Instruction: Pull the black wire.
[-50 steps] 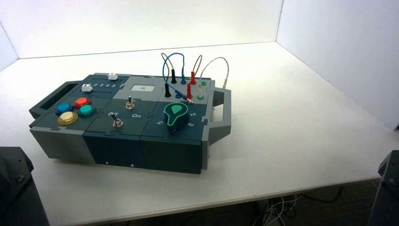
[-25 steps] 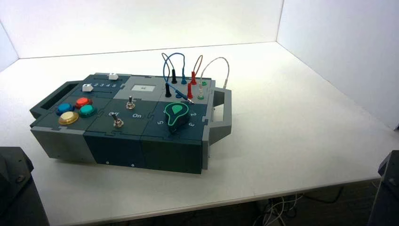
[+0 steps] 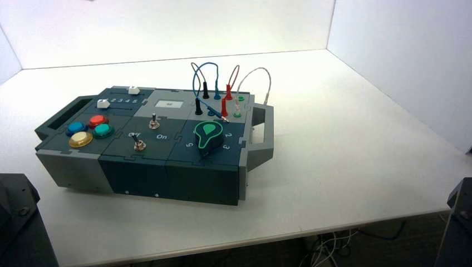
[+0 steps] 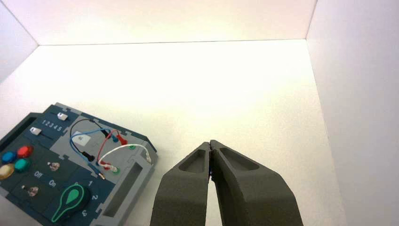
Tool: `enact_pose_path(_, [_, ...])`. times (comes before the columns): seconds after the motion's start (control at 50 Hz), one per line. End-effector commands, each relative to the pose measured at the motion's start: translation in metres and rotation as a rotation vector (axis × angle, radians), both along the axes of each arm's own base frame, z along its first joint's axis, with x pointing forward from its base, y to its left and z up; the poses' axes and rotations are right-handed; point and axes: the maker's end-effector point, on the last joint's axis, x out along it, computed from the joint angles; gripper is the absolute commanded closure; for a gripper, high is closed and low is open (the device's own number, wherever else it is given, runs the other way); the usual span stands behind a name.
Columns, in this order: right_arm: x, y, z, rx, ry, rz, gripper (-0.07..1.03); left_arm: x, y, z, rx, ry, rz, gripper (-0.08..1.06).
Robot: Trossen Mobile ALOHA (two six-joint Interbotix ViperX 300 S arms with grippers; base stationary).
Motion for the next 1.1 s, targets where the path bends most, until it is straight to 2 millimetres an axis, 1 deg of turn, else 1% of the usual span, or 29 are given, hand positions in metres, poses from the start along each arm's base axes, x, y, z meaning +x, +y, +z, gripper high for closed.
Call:
enact_pose_path(0.02, [0.003, 0.001, 0.006, 0.007, -0.014, -0.003, 0.99, 0.001, -0.004, 0.001, 0.003, 0.003, -0.017, 1.01])
enact_pose_path(0.34, [0.004, 0.001, 0.005, 0.004, -0.011, -0.004, 0.99, -0.01, -0.019, -0.002, 0.015, 0.041, -0.098, 1.0])
enact_pose_path(0.36, [0.004, 0.001, 0.004, 0.003, -0.01, -0.003, 0.99, -0.011, -0.019, -0.003, 0.016, 0.044, -0.101, 1.0])
enact_pose_path(0.38, [0.004, 0.001, 0.005, 0.002, -0.012, -0.003, 0.99, -0.014, -0.022, -0.004, 0.022, 0.051, -0.121, 0.95])
enact_pose_path(0.44, [0.004, 0.001, 0.005, 0.002, -0.012, -0.003, 0.99, -0.016, -0.024, -0.005, 0.033, 0.061, -0.14, 0.94])
enact_pose_path(0.64, [0.005, 0.0, 0.005, 0.001, -0.015, -0.007, 0.99, -0.022, -0.028, -0.019, 0.113, 0.138, -0.224, 0.94])
enact_pose_path(0.68, [0.005, 0.0, 0.005, 0.001, -0.015, -0.007, 0.99, -0.023, -0.028, -0.022, 0.13, 0.154, -0.242, 0.93])
enact_pose_path(0.72, [0.005, 0.0, 0.005, 0.001, -0.015, -0.007, 0.99, -0.023, -0.029, -0.027, 0.154, 0.175, -0.266, 0.89])
enact_pose_path(0.84, [0.005, 0.0, 0.005, 0.001, -0.015, -0.007, 0.99, -0.021, -0.032, -0.035, 0.199, 0.21, -0.314, 0.88])
enact_pose_path(0.94, [0.005, 0.0, 0.005, 0.001, -0.015, -0.007, 0.99, -0.017, -0.036, -0.036, 0.211, 0.222, -0.332, 0.88])
enact_pose_path(1.0, [0.005, 0.0, 0.006, 0.001, -0.017, -0.007, 0.99, -0.013, -0.039, -0.037, 0.215, 0.228, -0.336, 0.84])
enact_pose_path(1.06, [0.005, 0.0, 0.006, 0.002, -0.018, -0.007, 0.99, -0.007, -0.041, -0.04, 0.222, 0.245, -0.337, 0.76])
enact_pose_path(1.1, [0.004, 0.0, 0.006, 0.002, -0.02, -0.007, 0.99, -0.005, -0.043, -0.042, 0.226, 0.256, -0.339, 0.73])
